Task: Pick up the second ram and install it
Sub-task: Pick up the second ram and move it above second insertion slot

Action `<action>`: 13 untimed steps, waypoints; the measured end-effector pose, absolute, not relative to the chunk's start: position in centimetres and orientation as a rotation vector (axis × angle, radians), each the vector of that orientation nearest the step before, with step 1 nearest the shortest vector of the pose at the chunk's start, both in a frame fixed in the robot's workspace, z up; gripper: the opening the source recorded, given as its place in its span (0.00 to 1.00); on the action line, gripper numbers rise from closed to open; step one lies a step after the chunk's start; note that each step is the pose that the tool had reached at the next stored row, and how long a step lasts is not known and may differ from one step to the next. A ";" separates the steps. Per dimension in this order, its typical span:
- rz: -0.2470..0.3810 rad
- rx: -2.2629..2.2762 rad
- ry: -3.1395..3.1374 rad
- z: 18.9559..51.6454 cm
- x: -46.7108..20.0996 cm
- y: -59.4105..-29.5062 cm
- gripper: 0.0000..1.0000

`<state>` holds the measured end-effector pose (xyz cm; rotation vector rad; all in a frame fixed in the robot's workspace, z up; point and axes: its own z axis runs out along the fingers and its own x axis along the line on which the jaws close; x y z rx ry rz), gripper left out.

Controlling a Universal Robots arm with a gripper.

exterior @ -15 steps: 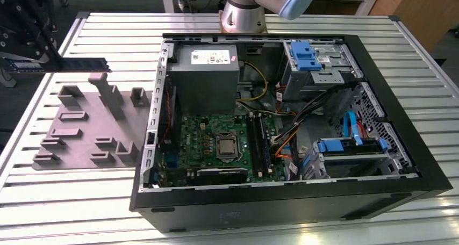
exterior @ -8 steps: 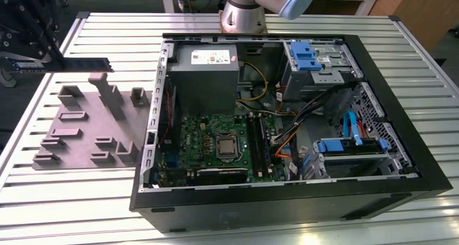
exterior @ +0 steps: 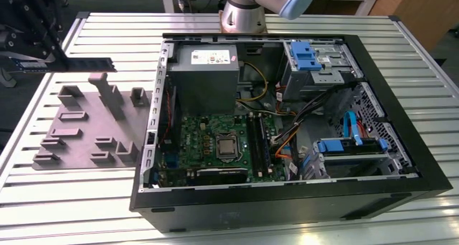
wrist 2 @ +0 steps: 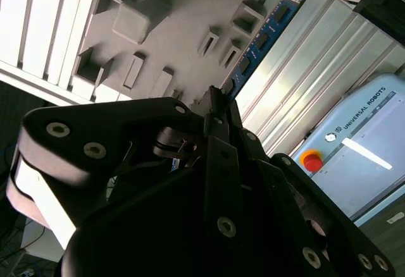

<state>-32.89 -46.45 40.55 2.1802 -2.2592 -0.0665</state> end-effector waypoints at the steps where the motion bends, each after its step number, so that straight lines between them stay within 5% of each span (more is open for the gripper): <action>1: -0.067 2.180 -2.259 40.5 -32.8 -46.5 0.14; 13: -0.067 2.180 -2.259 40.6 -32.3 -46.5 0.14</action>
